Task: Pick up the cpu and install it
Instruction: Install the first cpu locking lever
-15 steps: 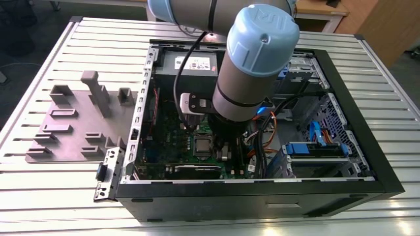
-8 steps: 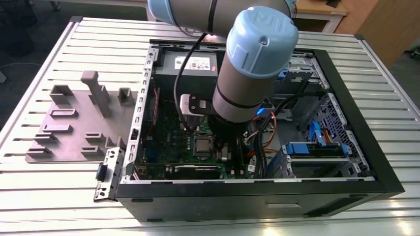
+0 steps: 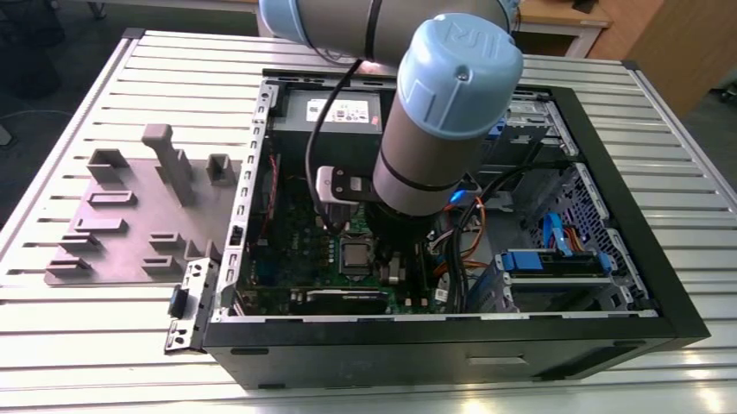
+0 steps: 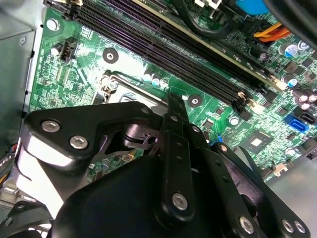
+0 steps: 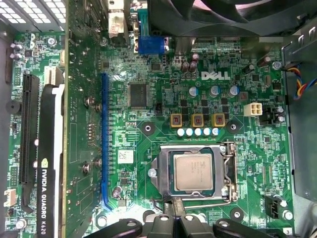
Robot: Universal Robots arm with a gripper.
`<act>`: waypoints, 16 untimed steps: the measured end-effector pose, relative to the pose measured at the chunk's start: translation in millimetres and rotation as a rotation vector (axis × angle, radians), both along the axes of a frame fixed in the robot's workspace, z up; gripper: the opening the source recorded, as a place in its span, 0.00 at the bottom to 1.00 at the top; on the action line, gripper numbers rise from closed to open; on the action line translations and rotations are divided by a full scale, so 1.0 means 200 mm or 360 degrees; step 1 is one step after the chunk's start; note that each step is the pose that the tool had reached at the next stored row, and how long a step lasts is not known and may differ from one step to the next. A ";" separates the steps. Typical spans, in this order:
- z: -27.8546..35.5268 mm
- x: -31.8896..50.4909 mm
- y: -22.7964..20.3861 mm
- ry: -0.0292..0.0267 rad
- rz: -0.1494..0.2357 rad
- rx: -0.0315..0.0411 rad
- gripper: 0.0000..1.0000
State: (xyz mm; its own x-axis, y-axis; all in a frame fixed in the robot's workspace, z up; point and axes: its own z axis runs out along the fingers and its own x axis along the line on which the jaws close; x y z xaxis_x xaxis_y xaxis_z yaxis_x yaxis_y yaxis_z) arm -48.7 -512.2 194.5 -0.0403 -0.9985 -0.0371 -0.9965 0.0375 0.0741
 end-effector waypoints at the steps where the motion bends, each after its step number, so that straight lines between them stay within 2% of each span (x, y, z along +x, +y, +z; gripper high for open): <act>1: -0.002 0.000 0.000 0.00000 0.0000 0.0000 0.11; 16: -0.009 0.008 0.000 -0.00018 0.0007 -0.0001 0.11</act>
